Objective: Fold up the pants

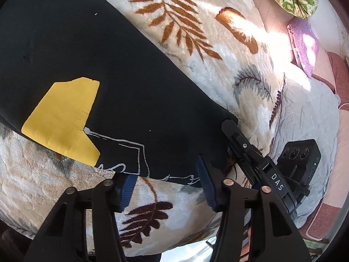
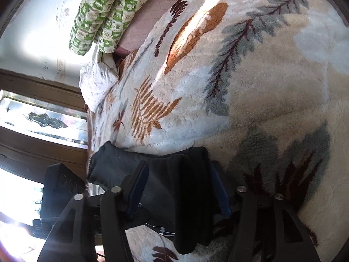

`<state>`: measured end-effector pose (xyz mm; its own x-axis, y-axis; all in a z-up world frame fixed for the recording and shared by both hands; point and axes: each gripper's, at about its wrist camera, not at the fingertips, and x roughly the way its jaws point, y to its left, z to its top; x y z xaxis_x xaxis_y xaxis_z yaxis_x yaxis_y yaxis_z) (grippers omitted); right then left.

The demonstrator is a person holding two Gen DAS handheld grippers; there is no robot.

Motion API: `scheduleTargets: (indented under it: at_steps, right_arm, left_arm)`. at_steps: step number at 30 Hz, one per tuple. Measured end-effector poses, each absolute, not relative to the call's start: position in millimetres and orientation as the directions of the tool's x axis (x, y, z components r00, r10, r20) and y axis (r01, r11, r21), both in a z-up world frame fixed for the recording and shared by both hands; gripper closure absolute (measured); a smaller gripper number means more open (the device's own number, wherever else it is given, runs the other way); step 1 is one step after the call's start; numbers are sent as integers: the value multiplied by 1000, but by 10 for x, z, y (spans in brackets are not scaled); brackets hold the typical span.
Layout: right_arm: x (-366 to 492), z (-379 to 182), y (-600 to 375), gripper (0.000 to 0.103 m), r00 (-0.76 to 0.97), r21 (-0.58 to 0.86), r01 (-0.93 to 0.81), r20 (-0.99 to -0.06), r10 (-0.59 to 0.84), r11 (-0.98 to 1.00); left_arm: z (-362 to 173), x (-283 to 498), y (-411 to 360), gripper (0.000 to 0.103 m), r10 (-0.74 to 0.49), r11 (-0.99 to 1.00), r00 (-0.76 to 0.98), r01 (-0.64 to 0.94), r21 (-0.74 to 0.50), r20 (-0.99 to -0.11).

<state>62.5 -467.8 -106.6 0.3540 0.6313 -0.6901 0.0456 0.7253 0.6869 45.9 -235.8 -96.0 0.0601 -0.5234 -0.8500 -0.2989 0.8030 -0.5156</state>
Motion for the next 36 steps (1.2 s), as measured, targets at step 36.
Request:
scheduleTargets:
  at_steps: [36]
  right_arm:
    - [631, -316, -4027, 87, 417, 696, -54, -636, 649, 716]
  left_arm:
    - [-463, 539, -1491, 92, -697, 662, 159, -234, -712, -699]
